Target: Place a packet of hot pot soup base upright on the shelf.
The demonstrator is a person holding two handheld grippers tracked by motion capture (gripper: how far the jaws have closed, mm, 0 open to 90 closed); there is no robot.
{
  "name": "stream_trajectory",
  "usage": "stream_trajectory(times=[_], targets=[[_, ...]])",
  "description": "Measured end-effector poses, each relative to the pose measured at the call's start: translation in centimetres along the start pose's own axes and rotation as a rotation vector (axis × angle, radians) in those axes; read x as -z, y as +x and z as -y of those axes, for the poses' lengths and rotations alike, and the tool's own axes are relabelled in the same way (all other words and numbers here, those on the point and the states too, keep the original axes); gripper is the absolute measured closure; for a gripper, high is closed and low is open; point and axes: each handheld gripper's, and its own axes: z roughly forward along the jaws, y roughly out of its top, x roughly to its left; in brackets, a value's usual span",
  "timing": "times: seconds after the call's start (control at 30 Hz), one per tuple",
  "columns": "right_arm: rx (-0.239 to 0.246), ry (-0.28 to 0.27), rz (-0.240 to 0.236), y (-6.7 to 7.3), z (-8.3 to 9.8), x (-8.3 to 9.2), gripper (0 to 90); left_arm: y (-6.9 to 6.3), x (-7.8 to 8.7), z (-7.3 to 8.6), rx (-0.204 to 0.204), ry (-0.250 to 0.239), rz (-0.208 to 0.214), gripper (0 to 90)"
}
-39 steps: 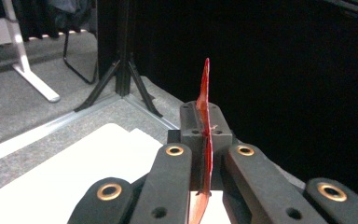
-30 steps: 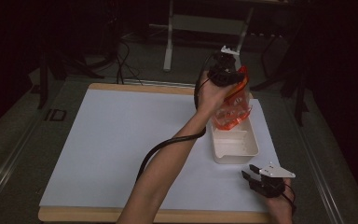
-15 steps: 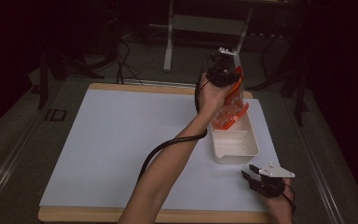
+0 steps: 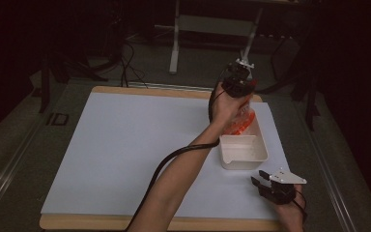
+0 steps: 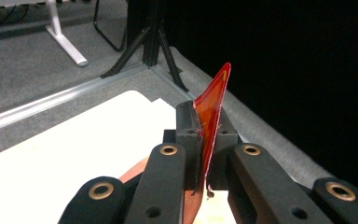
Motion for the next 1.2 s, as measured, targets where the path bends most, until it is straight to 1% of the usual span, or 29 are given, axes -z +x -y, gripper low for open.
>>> stream_trajectory(times=[0.07,0.27,0.37,0.4,0.47,0.53,0.57,0.63,0.7,0.77,0.8,0.83,0.9,0.93,1.0,1.03,1.2], targets=[[-0.004,0.002,-0.001,0.0,0.0,0.0,55.8,-0.3,-0.5,-0.1,-0.014,0.011,-0.006,86.2],[-0.006,-0.002,0.002,-0.1,0.0,0.1,55.8,-0.4,-1.8,-0.3,-0.038,0.029,-0.016,87.6],[-0.009,-0.004,0.001,-0.1,0.1,0.1,55.8,-0.5,-2.0,-0.5,-0.041,0.040,-0.006,88.7],[-0.008,-0.004,0.000,-0.1,0.1,0.1,55.8,-0.6,-2.2,-0.5,-0.045,0.049,0.010,88.9],[-0.008,-0.001,-0.001,-0.1,0.1,0.1,55.8,-0.8,-2.4,-0.6,-0.050,0.058,0.024,88.9],[-0.007,0.000,-0.001,-0.1,0.0,0.1,55.8,-0.9,-2.4,-0.6,-0.046,0.064,0.032,88.5],[-0.008,0.001,-0.001,-0.1,0.0,0.0,55.8,-0.9,-2.3,-0.7,-0.039,0.058,0.027,86.0],[-0.009,0.002,-0.001,-0.1,0.1,0.1,55.8,-0.7,-2.0,-0.8,-0.019,0.055,0.031,77.8],[-0.008,0.002,-0.001,0.0,0.1,0.1,55.7,-0.5,-1.7,-0.9,0.020,0.040,0.040,68.2],[-0.007,0.004,-0.001,0.0,0.1,0.0,55.7,-0.3,-1.5,-0.8,0.042,0.035,0.044,61.3],[-0.006,0.004,-0.002,0.0,0.1,0.0,55.7,-0.2,-1.5,-0.8,0.043,0.042,0.045,59.4],[-0.007,0.005,-0.002,0.0,0.1,0.0,55.7,-0.2,-1.5,-0.8,0.036,0.051,0.045,56.9],[-0.004,0.004,-0.003,0.0,0.1,0.0,55.7,-0.2,-1.4,-0.8,0.029,0.057,0.055,54.6],[-0.006,0.006,-0.003,0.0,0.1,0.0,55.7,-0.2,-1.3,-0.7,0.032,0.057,0.055,52.7],[-0.006,0.007,-0.002,0.0,0.1,0.0,55.6,-0.1,-1.1,-0.7,0.032,0.062,0.077,52.5],[-0.005,0.008,-0.002,0.0,0.1,-0.1,55.7,-0.1,-1.0,-0.6,0.027,0.062,0.069,52.2],[-0.003,0.008,-0.001,0.0,0.1,-0.1,55.6,0.1,-0.1,-0.6,0.030,0.043,0.089,48.9]])
